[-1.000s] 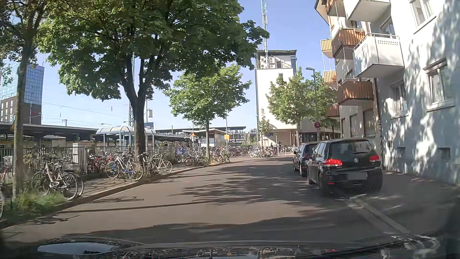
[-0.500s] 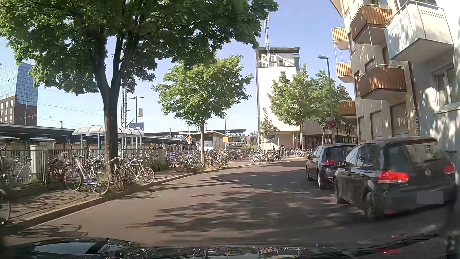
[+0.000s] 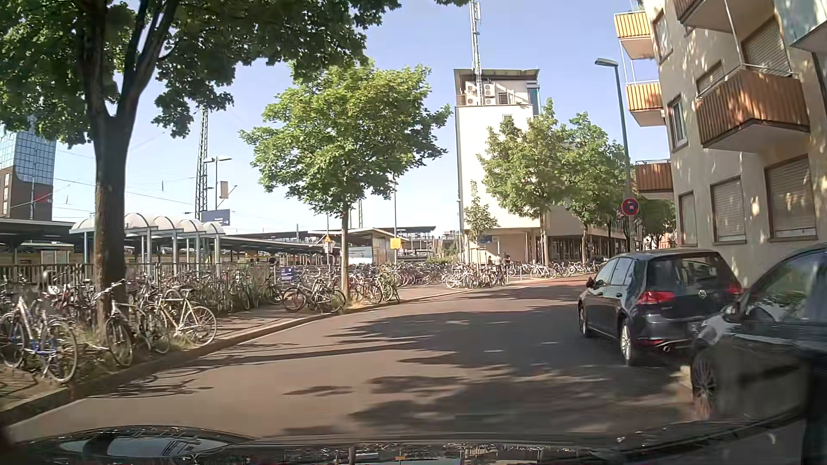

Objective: Follow the waypoints while adhering to traffic rules and regulations

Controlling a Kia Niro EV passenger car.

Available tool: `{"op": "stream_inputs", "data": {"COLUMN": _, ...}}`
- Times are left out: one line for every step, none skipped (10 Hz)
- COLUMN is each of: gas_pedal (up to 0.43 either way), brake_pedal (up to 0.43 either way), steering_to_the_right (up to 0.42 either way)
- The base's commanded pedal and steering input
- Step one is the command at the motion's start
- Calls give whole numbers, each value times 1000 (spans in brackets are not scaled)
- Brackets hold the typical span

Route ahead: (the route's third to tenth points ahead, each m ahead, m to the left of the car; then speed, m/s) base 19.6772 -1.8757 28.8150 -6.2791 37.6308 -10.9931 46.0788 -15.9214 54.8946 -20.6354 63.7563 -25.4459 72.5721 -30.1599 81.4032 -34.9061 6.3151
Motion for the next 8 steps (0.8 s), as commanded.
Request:
{"op": "stream_inputs", "data": {"gas_pedal": 39, "brake_pedal": 0, "steering_to_the_right": 41}}
{"op": "stream_inputs", "data": {"gas_pedal": 39, "brake_pedal": 0, "steering_to_the_right": 48}}
{"op": "stream_inputs", "data": {"gas_pedal": 39, "brake_pedal": 0, "steering_to_the_right": 56}}
{"op": "stream_inputs", "data": {"gas_pedal": 39, "brake_pedal": 0, "steering_to_the_right": 63}}
{"op": "stream_inputs", "data": {"gas_pedal": 39, "brake_pedal": 0, "steering_to_the_right": 70}}
{"op": "stream_inputs", "data": {"gas_pedal": 47, "brake_pedal": 0, "steering_to_the_right": 78}}
{"op": "stream_inputs", "data": {"gas_pedal": 47, "brake_pedal": 0, "steering_to_the_right": 84}}
{"op": "stream_inputs", "data": {"gas_pedal": 47, "brake_pedal": 0, "steering_to_the_right": 90}}
